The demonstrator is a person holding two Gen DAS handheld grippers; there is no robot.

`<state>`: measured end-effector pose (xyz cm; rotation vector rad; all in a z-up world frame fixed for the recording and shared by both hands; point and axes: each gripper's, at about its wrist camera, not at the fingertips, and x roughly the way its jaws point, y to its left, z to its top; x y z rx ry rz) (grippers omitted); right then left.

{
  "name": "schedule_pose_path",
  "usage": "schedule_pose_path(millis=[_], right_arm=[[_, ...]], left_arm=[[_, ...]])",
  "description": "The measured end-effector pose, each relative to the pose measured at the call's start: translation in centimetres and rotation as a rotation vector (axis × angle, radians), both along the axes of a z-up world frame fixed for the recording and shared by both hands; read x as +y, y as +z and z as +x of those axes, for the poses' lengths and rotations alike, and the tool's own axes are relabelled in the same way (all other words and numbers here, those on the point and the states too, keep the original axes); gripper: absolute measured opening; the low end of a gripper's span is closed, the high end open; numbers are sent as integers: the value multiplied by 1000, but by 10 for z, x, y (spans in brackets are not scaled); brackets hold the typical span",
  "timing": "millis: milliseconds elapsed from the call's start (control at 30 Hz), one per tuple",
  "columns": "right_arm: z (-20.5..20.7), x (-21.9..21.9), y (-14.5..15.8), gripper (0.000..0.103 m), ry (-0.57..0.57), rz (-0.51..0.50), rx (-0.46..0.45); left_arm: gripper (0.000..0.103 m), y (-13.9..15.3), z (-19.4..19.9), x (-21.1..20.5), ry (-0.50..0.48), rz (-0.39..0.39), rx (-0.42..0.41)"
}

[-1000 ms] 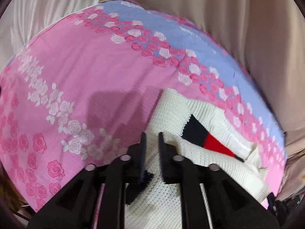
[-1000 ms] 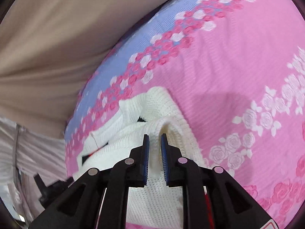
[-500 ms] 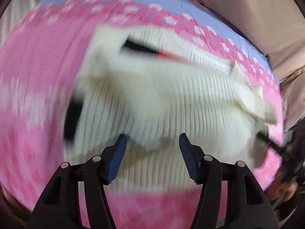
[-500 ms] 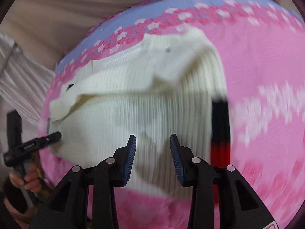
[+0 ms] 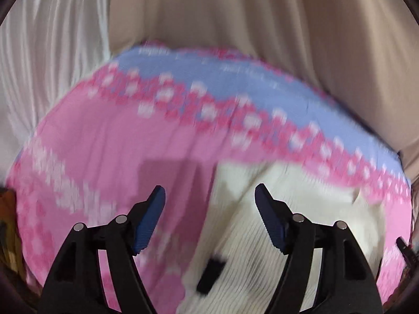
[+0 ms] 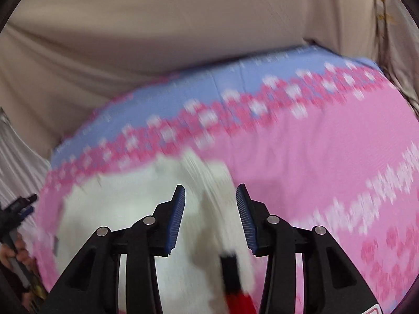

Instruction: Fold small clothes

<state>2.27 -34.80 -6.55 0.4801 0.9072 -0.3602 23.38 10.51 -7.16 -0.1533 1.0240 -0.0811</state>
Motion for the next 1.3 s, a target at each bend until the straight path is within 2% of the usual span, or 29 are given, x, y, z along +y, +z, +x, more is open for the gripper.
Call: schedule_pose_path(millis=[100,200,233,267,300,333,367,400,433,467,533,600,667,700,767,800,867,900,933,967,1000,1033,1100,1167,1233,1300], right_arm=[[-7,0,-31,41,-33,80,60],[17,0,-32,42,-18,88,46],[28,0,-31,49,-9,78,51],[46,1,-34,53,14,72,72],[56,2,-36,53,23,68,87],[65,2,-38,53,20,59,98],[72,2,-42,50,23,57,107],[79,3,-46,40,31,66,122],[81,4,-50,6,47,88,126],[80,6,-49,8,63,113,132],[66,12,-29,7,86,152,45],[42,20,13,7,121,160,-97],[22,22,52,7,143,139,-223],[19,19,63,7,133,129,-253],[20,6,72,7,98,125,-282],[27,-4,65,7,70,116,-260],[54,-26,26,7,41,134,-130],[71,-36,-11,8,30,183,-9],[81,-39,-41,8,22,197,96],[86,-37,-64,9,34,198,173],[82,-32,-65,9,38,166,144],[76,-28,-58,16,28,146,116],[55,-24,-39,26,-10,159,65],[20,-19,-23,50,-51,141,20],[-15,-13,-22,61,-83,149,25],[-50,-5,-36,61,-75,186,82]], left_arm=[[69,-31,6,-6,9,-56,119],[69,-53,18,-33,-12,-79,174],[68,-57,23,-39,-7,-81,171],[65,-58,24,-44,11,-64,167],[59,-61,27,-47,31,-46,167],[47,-63,29,-49,41,-41,168],[30,-63,31,-49,49,-36,170],[25,-61,30,-49,42,-38,170],[19,-55,27,-46,34,-53,158],[16,-48,22,-41,29,-73,141],[15,-27,9,-31,20,-122,96],[15,2,-8,-17,13,-198,48],[15,18,-10,-14,20,-211,23],[15,20,-6,-15,25,-209,20],[15,7,11,-19,36,-171,43],[16,-6,20,-22,42,-151,70],[17,-44,39,-33,42,-91,173],[19,-61,43,-38,47,-55,209],[23,-69,43,-42,36,-37,206],[27,-68,38,-44,29,-8,164],[32,-62,33,-45,22,15,145],[39,-57,28,-43,20,13,144],[47,-44,11,-29,23,-37,139],[67,-37,-15,-7,57,-79,124],[69,-39,-47,13,84,-106,141],[72,-54,-69,30,101,-129,198]])
